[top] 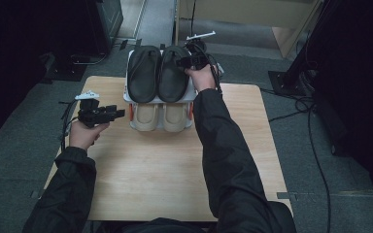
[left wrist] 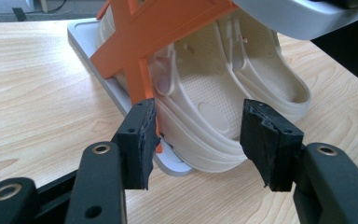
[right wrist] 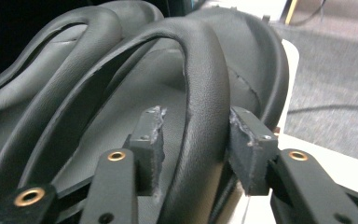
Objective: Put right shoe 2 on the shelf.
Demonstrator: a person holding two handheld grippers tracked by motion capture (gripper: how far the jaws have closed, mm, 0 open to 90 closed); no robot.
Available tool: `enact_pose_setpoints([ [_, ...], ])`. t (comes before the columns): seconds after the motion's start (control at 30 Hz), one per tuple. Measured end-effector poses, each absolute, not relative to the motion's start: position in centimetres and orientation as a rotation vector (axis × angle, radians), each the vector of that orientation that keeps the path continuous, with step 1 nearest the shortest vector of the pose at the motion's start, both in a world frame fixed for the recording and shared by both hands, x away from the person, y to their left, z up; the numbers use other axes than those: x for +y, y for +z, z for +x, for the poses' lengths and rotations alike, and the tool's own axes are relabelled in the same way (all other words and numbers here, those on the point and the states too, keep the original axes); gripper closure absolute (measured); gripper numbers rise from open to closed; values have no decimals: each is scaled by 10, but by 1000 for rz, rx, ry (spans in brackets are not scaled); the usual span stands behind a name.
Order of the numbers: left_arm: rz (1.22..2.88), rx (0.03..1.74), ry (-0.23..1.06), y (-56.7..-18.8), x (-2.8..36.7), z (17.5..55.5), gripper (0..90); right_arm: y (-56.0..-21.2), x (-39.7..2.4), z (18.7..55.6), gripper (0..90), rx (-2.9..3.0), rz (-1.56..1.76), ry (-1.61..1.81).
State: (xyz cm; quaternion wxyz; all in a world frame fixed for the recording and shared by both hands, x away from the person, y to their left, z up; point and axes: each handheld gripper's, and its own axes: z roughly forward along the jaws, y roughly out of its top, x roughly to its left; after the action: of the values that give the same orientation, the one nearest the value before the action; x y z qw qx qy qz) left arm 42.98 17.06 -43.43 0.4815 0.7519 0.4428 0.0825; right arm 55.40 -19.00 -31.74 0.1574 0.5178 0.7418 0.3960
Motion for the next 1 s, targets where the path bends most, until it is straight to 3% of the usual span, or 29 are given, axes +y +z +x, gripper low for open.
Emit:
enact_pose_setpoints([
  [0.6,1871,1086,217,-440,166,429,409,-313,-228,514,485,2154,1295,1245],
  [1.0,1923,1077,213,-443,160,428,388,-338,-250,484,483,2167,1191,1252],
])
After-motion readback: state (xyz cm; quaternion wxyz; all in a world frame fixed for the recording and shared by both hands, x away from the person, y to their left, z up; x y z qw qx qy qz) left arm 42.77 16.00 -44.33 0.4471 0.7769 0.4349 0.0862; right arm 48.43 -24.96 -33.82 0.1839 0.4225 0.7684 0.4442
